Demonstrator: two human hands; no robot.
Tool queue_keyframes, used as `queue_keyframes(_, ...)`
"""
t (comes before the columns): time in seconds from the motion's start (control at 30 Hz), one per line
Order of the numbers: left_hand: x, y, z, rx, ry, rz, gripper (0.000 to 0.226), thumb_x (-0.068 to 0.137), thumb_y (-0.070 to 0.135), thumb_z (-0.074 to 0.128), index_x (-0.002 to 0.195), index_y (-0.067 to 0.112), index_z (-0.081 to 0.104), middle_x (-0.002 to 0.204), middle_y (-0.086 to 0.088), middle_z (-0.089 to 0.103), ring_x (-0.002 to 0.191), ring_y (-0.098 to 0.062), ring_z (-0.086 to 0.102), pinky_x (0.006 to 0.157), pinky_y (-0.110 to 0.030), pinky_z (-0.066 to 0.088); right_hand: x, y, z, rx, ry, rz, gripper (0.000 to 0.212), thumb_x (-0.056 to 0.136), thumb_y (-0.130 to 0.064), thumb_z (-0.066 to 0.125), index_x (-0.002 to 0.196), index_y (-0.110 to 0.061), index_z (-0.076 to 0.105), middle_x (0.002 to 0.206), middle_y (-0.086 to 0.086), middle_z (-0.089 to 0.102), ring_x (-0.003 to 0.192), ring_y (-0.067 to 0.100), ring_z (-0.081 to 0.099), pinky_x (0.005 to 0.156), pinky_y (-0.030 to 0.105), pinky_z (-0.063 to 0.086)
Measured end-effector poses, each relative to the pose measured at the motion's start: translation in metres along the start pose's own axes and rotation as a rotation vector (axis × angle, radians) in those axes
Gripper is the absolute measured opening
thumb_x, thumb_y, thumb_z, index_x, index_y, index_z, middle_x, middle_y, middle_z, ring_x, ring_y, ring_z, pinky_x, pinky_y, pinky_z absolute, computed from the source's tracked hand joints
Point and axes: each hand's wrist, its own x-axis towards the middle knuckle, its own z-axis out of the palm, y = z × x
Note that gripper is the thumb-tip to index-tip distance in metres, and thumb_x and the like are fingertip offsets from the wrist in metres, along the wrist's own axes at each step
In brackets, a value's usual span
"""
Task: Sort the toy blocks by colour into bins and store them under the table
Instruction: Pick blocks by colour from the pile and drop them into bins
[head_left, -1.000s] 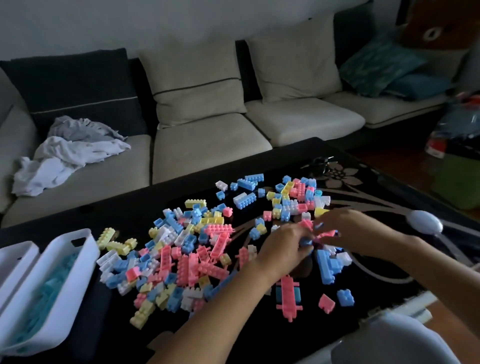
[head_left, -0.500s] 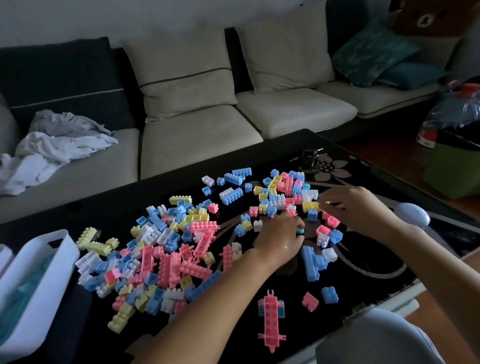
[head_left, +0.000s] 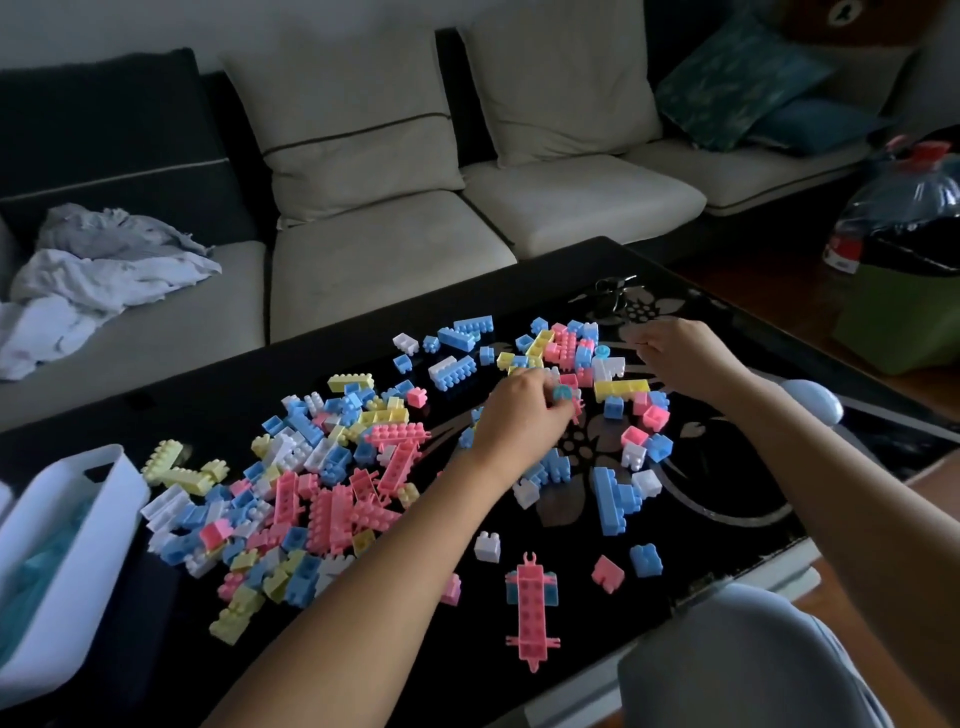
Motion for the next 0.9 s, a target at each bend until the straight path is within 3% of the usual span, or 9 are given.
queue_keyframes(0.13,0.01,-0.004,-0.005,0.019,-0.188,-0.082,0.017,0.092,0.029,0.055,0.096,0.013,0.055,0.119,-0.003,0.057,0.093,-0.015,0.053,0.074,-0.024,0.04,0.023,0.006,0.013,-0.015,-0.121,0.055,0.036,0.092,-0.002,0.042,0.119,-0.014,0.064,0.123,0.005,0.063,0.107,0.021,0.059,0.08,0.024,0.045)
queue_keyframes(0.27,0.012,-0.011,-0.002,0.04,-0.316,-0.113,0.019,0.091,0.027,0.057,0.103,0.012,0.058,0.099,0.001,0.054,0.088,-0.014,0.053,0.072,-0.024,0.042,0.027,-0.011,0.022,0.023,-0.172,-0.029,0.046,0.086,0.006,0.041,0.114,-0.018,0.067,0.13,0.005,0.058,0.095,0.016,0.061,0.067,0.019,0.047)
queue_keyframes(0.37,0.012,-0.021,-0.008,0.059,-0.268,-0.13,0.026,0.091,0.028,0.057,0.111,0.012,0.057,0.099,0.003,0.053,0.086,-0.012,0.054,0.071,-0.022,0.041,0.025,-0.024,0.028,0.004,-0.174,-0.1,0.045,0.086,0.004,0.041,0.118,-0.017,0.065,0.128,0.007,0.059,0.099,0.018,0.06,0.07,0.019,0.044)
queue_keyframes(0.43,0.013,-0.027,-0.014,0.054,-0.206,-0.14,0.029,0.091,0.03,0.057,0.113,0.012,0.058,0.097,0.003,0.055,0.073,-0.008,0.053,0.061,-0.019,0.039,0.025,-0.03,0.034,-0.023,-0.166,-0.136,0.045,0.087,0.002,0.041,0.12,-0.019,0.064,0.126,0.008,0.06,0.104,0.021,0.06,0.076,0.025,0.048)
queue_keyframes(0.53,0.013,-0.033,-0.023,-0.021,-0.086,-0.197,0.018,0.091,0.03,0.053,0.096,0.013,0.056,0.083,0.001,0.054,0.059,-0.008,0.045,0.054,-0.022,0.035,0.023,-0.04,0.041,0.038,-0.27,-0.225,0.044,0.092,0.001,0.041,0.123,-0.023,0.062,0.119,0.007,0.064,0.097,0.028,0.064,0.083,0.042,0.054)
queue_keyframes(0.6,0.014,-0.035,-0.029,-0.165,-0.019,-0.259,0.019,0.092,0.027,0.048,0.088,0.01,0.056,0.077,-0.001,0.054,0.063,-0.012,0.047,0.059,-0.026,0.038,0.023,-0.044,0.041,0.157,-0.28,-0.259,0.044,0.093,0.002,0.041,0.124,-0.022,0.061,0.122,0.005,0.063,0.096,0.032,0.065,0.083,0.046,0.053)
queue_keyframes(0.67,0.016,-0.036,-0.035,-0.558,0.015,-0.393,0.023,0.093,0.019,0.041,0.082,0.006,0.057,0.075,-0.005,0.058,0.066,-0.015,0.052,0.065,-0.029,0.045,0.028,-0.041,0.036,0.204,-0.164,-0.199,0.042,0.093,0.001,0.041,0.122,-0.02,0.063,0.129,0.003,0.06,0.099,0.028,0.065,0.085,0.036,0.055)
queue_keyframes(0.77,0.016,-0.037,-0.041,-1.125,0.01,-0.573,0.023,0.091,0.008,0.035,0.074,0.006,0.05,0.063,-0.008,0.057,0.051,-0.014,0.051,0.052,-0.026,0.047,0.039,-0.024,0.032,0.108,-0.069,0.022,0.042,0.089,0.002,0.041,0.122,-0.014,0.062,0.131,0.007,0.057,0.1,0.022,0.062,0.072,0.024,0.049)
queue_keyframes(0.9,0.014,-0.037,-0.042,-1.332,-0.015,-0.652,0.019,0.086,0.002,0.03,0.077,0.006,0.045,0.065,-0.012,0.053,0.05,-0.017,0.045,0.041,-0.022,0.041,0.049,-0.007,0.03,-0.053,-0.205,0.08,0.034,0.096,-0.009,0.04,0.121,-0.007,0.063,0.125,0.01,0.061,0.111,0.024,0.057,0.09,0.031,0.045)
